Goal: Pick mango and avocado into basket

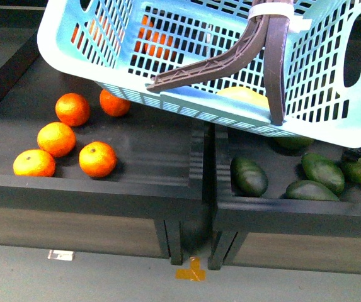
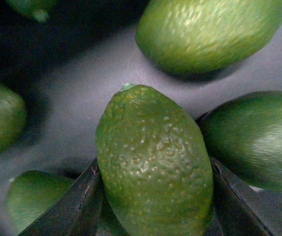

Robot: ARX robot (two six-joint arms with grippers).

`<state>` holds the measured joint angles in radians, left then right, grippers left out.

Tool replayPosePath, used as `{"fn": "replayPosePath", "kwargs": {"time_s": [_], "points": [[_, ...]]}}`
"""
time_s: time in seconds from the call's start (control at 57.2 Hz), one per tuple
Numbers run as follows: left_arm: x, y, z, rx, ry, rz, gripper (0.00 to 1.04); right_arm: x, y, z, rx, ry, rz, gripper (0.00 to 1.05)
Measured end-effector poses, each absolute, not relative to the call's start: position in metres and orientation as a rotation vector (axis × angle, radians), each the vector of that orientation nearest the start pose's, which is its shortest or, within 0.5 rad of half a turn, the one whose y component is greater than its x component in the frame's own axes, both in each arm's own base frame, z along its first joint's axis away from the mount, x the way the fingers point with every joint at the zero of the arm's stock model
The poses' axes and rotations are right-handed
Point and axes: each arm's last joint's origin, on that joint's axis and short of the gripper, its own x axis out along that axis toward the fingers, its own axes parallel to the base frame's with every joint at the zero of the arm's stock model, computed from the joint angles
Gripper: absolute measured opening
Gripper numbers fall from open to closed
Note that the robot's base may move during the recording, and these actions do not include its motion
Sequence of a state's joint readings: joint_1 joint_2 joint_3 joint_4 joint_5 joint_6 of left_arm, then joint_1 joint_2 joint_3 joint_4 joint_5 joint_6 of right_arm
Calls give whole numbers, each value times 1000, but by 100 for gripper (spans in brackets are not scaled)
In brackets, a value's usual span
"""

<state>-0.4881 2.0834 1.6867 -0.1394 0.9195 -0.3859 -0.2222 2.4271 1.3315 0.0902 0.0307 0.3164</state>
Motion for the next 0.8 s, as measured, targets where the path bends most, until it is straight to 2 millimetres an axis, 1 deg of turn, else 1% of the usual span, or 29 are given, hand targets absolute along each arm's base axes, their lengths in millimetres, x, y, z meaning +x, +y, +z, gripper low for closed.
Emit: {"fn": "replayPosePath", "kwargs": {"time_s": [0.017, 0.052, 0.07, 0.105, 0.122, 0.157, 0.175, 0.192, 0.21, 0.245, 0.262, 0.297, 0.314, 0.349, 0.367, 0.402, 0.437, 0.454, 0.472, 0.524, 0.541, 0.559, 0.594, 0.629, 0.646, 0.664, 0.699, 0.769, 0.803], "points": [[406, -242, 250, -436, 829, -1249, 11, 425, -99, 13, 396, 941, -394, 53], [406, -242, 250, -436, 829, -1249, 11, 424, -101, 22, 411, 920, -396, 53], [406, -242, 251, -436, 829, -1250, 11, 422, -103, 33, 425, 898, -397, 53], [406, -242, 251, -436, 829, -1250, 11, 421, -104, 44, 431, 874, -399, 53], [406, -242, 251, -436, 829, -1250, 11, 419, -106, 55, 434, 845, -402, 53], [406, -242, 250, -436, 829, -1249, 11, 418, -108, 68, 440, 814, -405, 53], [406, -242, 250, -436, 829, -1249, 11, 416, -109, 81, 449, 782, -407, 53], [406, -242, 250, -436, 829, -1249, 11, 415, -110, 87, 454, 768, -408, 53], [406, -242, 250, -436, 829, -1249, 11, 412, -111, 100, 460, 736, -407, 53], [406, -242, 250, -436, 829, -1249, 11, 410, -111, 114, 459, 702, -406, 53], [406, -242, 251, -436, 829, -1249, 11, 407, -110, 128, 459, 667, -404, 53], [406, -242, 250, -436, 829, -1249, 11, 403, -109, 142, 469, 633, -400, 53], [406, -242, 250, -436, 829, -1249, 11, 400, -108, 156, 482, 604, -384, 53], [406, -242, 250, -436, 829, -1249, 11, 396, -106, 169, 497, 577, -365, 53], [406, -242, 250, -436, 829, -1249, 11, 392, -103, 183, 508, 549, -342, 53], [406, -242, 250, -436, 829, -1248, 11, 386, -96, 204, 520, 508, -307, 53], [406, -242, 250, -436, 829, -1248, 11, 382, -91, 216, 534, 484, -281, 53], [406, -242, 250, -436, 829, -1249, 11, 377, -85, 229, 544, 460, -251, 53], [406, -242, 251, -436, 829, -1249, 11, 375, -81, 235, 548, 449, -236, 53], [406, -242, 251, -436, 829, -1249, 11, 364, -58, 268, 565, 397, -142, 53], [406, -242, 250, -436, 829, -1249, 11, 359, -44, 279, 571, 383, -89, 53], [406, -242, 250, -436, 829, -1249, 11, 357, -34, 285, 573, 379, -59, 53], [406, -242, 250, -436, 829, -1249, 11, 353, -15, 292, 566, 380, -13, 53], [406, -242, 250, -436, 829, -1249, 11, 352, 3, 293, 561, 396, 23, 53], [406, -242, 251, -436, 829, -1250, 11, 352, 7, 293, 561, 401, 32, 53], [406, -242, 251, -437, 830, -1250, 11, 353, 20, 290, 552, 419, 52, 53], [406, -242, 251, -437, 830, -1251, 11, 355, 33, 284, 543, 441, 66, 53], [406, -242, 251, -436, 829, -1250, 11, 359, 53, 269, 524, 492, 76, 53], [406, -242, 251, -436, 829, -1250, 11, 360, 59, 264, 515, 505, 71, 53]]}}
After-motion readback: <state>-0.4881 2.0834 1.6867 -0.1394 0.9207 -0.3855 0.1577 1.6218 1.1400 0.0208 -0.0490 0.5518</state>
